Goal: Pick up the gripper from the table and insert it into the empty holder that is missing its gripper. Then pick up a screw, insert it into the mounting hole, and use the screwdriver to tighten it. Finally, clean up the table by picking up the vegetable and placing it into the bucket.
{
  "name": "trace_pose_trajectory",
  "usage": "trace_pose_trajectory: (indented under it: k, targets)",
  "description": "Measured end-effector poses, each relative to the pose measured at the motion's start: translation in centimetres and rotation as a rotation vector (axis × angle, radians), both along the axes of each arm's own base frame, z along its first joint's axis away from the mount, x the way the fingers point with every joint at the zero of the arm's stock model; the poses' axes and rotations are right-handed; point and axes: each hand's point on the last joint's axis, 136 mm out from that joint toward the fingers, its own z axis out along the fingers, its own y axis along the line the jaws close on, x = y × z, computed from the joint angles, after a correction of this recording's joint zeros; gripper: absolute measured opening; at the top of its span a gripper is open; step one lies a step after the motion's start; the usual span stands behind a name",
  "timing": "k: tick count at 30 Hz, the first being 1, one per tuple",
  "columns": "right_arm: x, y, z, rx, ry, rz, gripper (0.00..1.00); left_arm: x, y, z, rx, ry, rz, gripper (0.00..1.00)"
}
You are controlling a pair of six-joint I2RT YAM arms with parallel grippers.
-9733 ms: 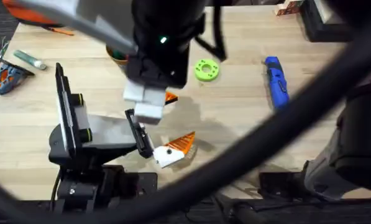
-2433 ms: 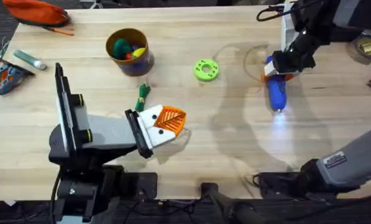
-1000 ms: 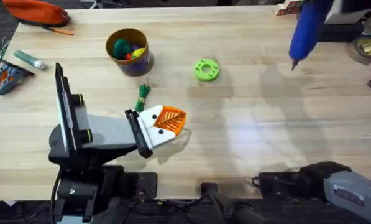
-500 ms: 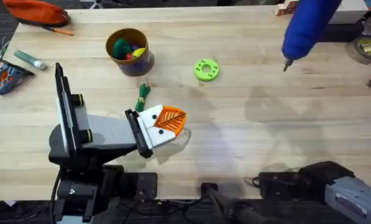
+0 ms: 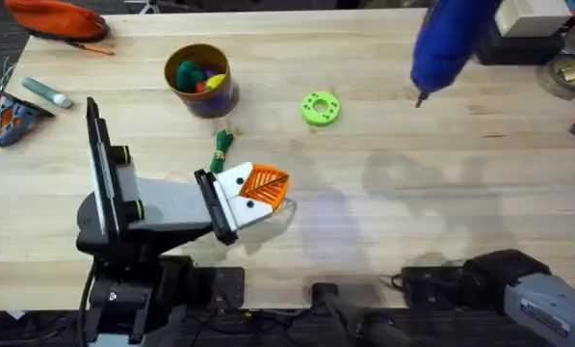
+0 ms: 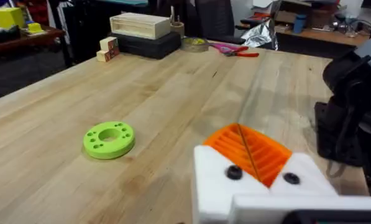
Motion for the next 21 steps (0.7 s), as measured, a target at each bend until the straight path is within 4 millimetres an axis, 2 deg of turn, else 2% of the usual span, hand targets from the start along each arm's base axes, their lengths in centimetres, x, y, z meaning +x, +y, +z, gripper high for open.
trace_pose_trajectory:
  k: [9,21]
  targets:
    - [0.5,2.3,-1.3,0.024,-0.062,0.185,0.009,0.0,0.0,0.0,0.000,0.000,0.000,0.015]
    - [2.5,5.7,-3.8,0.074,-0.100,0.569,0.009,0.0,0.0,0.0,0.000,0.000,0.000,0.015]
